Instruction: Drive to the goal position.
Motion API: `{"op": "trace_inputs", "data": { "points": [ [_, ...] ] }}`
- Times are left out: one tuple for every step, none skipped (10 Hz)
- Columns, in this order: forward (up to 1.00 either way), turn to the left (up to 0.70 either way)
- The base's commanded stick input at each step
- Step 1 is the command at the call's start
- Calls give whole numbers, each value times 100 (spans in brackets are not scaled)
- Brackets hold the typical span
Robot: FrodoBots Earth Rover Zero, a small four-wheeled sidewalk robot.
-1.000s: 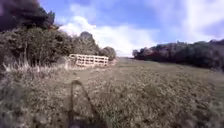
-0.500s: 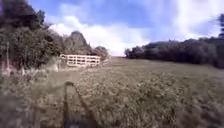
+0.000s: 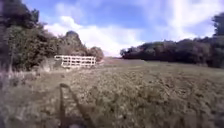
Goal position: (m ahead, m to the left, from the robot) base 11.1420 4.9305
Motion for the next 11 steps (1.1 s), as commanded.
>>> {"op": "trace_inputs", "data": {
  "points": [
    [70, 0],
    [70, 0],
    [70, 0],
    [70, 0],
    [70, 0],
    [70, 0],
    [70, 0],
    [70, 0],
    [70, 0],
    [70, 0],
    [70, 0]
  ]
}}
